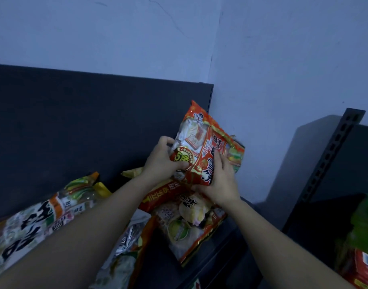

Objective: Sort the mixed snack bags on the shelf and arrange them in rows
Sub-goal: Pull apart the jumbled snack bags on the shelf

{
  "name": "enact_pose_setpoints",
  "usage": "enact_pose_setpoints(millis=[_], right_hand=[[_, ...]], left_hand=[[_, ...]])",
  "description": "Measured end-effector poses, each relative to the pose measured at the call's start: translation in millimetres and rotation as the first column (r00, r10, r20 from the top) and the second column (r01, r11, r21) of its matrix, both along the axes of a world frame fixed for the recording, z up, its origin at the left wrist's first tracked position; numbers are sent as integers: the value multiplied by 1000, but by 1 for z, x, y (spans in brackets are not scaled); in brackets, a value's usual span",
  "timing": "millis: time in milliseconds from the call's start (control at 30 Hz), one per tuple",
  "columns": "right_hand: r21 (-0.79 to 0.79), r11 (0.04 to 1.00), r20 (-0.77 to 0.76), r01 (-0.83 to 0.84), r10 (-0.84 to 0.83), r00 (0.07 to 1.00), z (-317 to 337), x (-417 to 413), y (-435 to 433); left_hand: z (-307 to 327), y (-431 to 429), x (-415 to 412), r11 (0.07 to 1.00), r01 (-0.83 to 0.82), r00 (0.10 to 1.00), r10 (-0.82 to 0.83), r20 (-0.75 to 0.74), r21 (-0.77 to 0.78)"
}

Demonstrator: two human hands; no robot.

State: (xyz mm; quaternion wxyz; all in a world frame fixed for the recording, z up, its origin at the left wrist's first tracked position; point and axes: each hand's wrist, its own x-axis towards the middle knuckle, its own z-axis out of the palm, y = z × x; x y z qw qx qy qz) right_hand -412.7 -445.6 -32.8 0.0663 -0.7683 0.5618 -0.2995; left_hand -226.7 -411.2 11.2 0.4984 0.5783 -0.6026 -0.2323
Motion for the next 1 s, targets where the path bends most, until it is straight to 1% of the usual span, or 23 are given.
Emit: enact_pose_setpoints(millis=[33, 100, 200, 267, 333, 400, 467, 533, 567, 600, 667, 733, 767, 800, 867, 933, 1000], right_hand=[[-50, 998, -28, 47, -49, 998, 2, -2, -1], [-129, 987, -55, 93, -101, 993, 1, -8, -3], [-221, 962, 4, 159, -162, 987, 1, -16, -6], [-186, 973, -49, 136, -148, 988, 3, -18, -10], [-53, 998, -133, 42, -49, 990, 5, -14, -13], [118, 993, -154, -33, 51, 987, 2, -8, -15], [263, 962, -142, -74, 114, 983, -6, -3, -16], [293, 954, -162, -63, 114, 980, -14, 1, -18], [278, 959, -176, -45, 97, 980, -16, 2, -19], [264, 964, -198, -24, 79, 977, -18, 4, -21], [245, 969, -240, 4, 56, 969, -21, 7, -24], [237, 971, -262, 16, 48, 964, -22, 10, -27], [228, 973, -267, 18, 45, 963, -23, 12, -27], [218, 976, -270, 24, 37, 962, -23, 14, -28], [204, 978, -268, 39, 17, 963, -25, 17, -28], [182, 983, -255, 37, 11, 967, -25, 20, -27], [132, 991, -216, -3, 32, 976, -22, 24, -27]], left_hand=[[1, -2, -3, 999, 19, 1000, -20, -16, -28], [1, -9, -6, 997, 75, 997, -76, -29, -34], [-7, -23, -7, 978, 206, 978, -206, -20, 37], [-17, -33, -7, 946, 286, 953, -297, 56, 150], [-27, -39, -8, 919, 279, 915, -343, 211, 279], [-34, -43, -4, 931, 185, 864, -307, 400, 315], [-38, -44, 3, 954, 37, 775, -215, 595, 297], [-40, -43, 14, 950, -150, 626, -122, 770, 272], [-41, -43, 19, 933, -244, 566, -84, 820, 264], [-43, -43, 25, 905, -323, 542, -63, 838, 277], [-45, -43, 36, 835, -425, 569, -53, 821, 349], [-42, -42, 43, 784, -474, 569, -75, 819, 401], [-39, -41, 45, 778, -481, 558, -82, 826, 403], [-36, -41, 47, 792, -473, 550, -77, 832, 386], [-29, -37, 47, 846, -442, 529, -22, 848, 297], [-22, -31, 47, 896, -421, 470, 78, 879, 145], [-15, -25, 48, 931, -361, 393, 209, 896, -59]])
